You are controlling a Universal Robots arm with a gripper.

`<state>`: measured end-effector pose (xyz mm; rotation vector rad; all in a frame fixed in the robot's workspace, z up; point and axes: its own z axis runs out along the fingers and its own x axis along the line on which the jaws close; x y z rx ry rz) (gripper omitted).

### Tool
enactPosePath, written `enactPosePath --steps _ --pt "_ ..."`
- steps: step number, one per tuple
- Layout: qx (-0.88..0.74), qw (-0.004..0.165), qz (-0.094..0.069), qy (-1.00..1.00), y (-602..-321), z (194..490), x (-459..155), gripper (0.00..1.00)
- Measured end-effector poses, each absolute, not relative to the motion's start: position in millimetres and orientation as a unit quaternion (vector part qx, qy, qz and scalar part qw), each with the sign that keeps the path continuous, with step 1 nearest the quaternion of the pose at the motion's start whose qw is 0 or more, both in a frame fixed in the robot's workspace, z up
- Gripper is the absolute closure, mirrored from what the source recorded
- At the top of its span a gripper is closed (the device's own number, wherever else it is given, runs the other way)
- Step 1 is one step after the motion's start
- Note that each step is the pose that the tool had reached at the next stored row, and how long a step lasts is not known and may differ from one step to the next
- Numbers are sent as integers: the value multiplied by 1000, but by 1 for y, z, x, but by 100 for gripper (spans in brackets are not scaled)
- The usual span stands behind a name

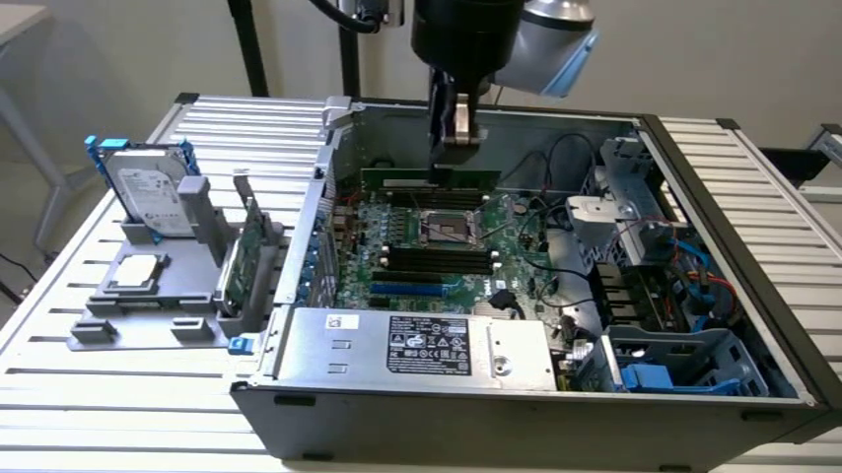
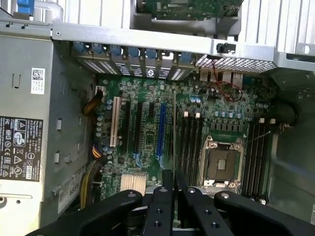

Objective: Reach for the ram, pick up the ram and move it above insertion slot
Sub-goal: 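Pick up the ram and move it above insertion slot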

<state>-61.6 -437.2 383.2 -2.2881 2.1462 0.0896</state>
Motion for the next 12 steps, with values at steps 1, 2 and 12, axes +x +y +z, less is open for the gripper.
enactPosePath --steps 1,2,12 --pt "-729 1 28 684 -434 383 -61 87" --pt "-729 1 28 684 -431 383 -60 87" --pt "-724 0 27 690 -414 381 -52 87"
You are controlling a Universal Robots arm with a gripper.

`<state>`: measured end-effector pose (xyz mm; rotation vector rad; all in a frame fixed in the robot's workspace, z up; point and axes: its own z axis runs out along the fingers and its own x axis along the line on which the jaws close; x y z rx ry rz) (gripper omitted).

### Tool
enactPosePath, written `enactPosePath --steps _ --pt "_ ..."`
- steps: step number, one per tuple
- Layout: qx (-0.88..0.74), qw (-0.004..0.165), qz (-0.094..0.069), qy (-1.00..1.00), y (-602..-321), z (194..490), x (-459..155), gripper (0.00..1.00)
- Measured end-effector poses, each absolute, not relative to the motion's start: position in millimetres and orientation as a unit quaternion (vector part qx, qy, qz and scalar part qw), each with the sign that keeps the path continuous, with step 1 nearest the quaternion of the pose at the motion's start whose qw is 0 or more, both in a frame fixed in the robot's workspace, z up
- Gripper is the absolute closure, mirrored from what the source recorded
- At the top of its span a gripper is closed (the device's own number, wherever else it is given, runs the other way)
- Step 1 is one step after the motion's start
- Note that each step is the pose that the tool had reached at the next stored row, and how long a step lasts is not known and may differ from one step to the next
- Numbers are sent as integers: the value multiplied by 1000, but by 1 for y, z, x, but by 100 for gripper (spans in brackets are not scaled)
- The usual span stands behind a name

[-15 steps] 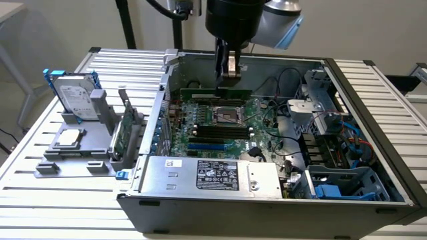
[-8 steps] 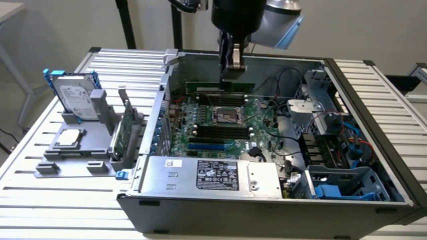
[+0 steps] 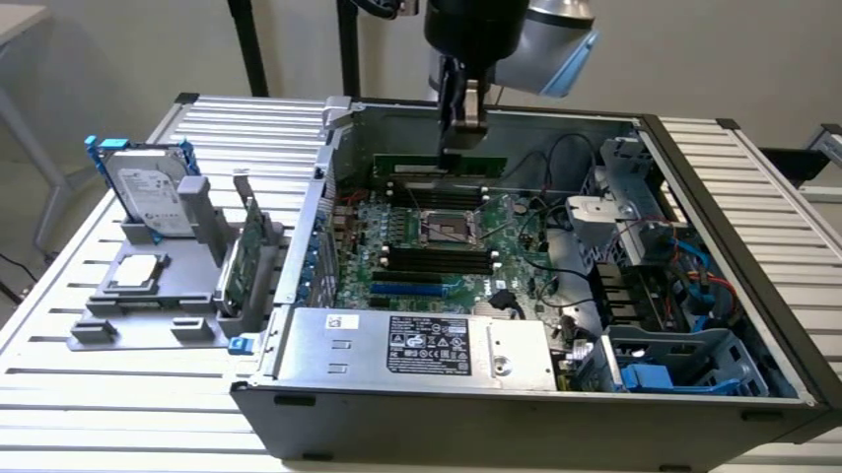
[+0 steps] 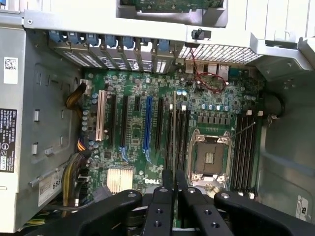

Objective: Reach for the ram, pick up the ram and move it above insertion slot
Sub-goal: 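Pick up the ram and move it above insertion slot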

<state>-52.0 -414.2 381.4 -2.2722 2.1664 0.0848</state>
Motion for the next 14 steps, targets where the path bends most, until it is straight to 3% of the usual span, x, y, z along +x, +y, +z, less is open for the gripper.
enactPosePath --steps 14 --pt "-712 4 23 702 -397 379 -50 87"
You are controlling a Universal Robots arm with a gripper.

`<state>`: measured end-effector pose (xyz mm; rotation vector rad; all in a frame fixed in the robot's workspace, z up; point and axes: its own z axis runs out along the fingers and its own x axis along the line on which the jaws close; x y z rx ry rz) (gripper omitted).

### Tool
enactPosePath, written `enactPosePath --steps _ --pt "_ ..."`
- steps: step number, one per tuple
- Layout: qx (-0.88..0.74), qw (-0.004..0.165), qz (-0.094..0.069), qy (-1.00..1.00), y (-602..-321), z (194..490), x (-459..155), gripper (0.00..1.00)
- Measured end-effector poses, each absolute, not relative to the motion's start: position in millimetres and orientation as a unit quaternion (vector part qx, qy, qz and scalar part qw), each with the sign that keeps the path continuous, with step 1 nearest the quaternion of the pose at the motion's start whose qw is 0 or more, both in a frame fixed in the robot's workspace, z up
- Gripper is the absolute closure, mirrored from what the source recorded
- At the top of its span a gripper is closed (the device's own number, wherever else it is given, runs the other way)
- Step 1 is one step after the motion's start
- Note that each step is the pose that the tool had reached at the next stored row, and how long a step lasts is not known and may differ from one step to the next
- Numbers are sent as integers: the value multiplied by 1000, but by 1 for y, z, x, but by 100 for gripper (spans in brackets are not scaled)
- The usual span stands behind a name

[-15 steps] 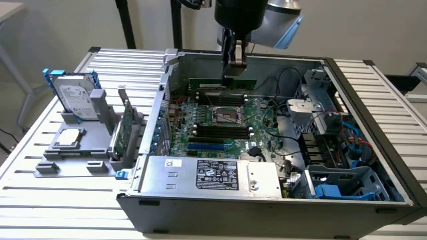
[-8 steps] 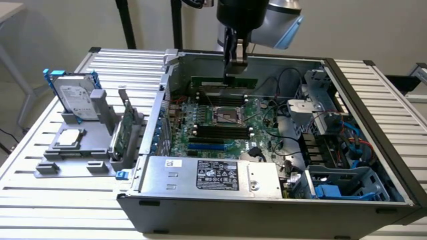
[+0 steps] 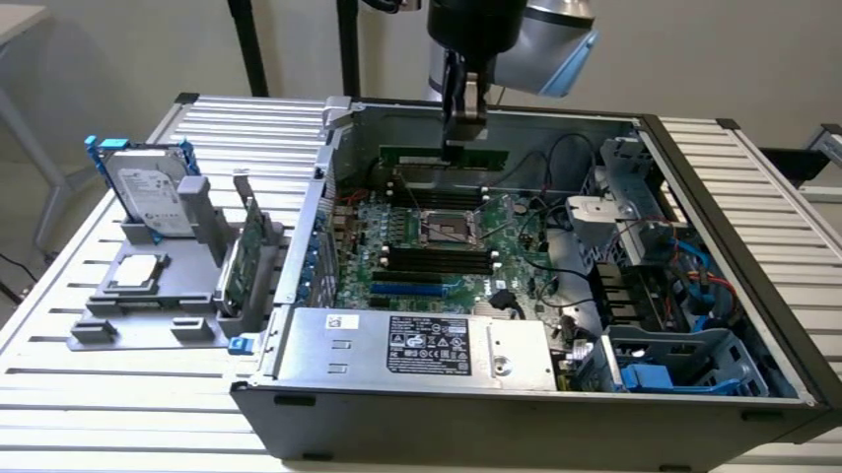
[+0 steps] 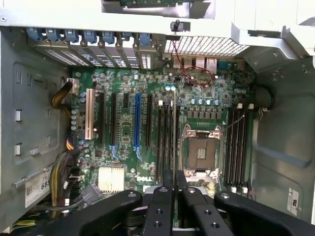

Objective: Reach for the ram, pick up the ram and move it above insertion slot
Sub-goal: 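Pick up the ram and move it above insertion slot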

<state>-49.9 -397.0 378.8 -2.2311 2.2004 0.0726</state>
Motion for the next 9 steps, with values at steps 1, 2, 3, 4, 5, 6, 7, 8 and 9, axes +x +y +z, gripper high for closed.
enactPosePath --steps 1,2,3,4,5,6,7,8,9 --pt "-711 4 23 703 -396 379 -50 87" --pt "-711 4 23 703 -396 379 -50 87" --pt "-710 4 23 703 -395 379 -50 87" --pt "-710 4 23 703 -395 379 -50 87" --pt "-710 4 23 703 -395 379 -50 87" --pt "-710 4 23 704 -395 379 -50 87" --pt "-710 4 23 704 -395 379 -50 87" --pt "-710 4 23 704 -395 379 -50 87" --pt "-710 4 23 704 -395 379 -50 87"
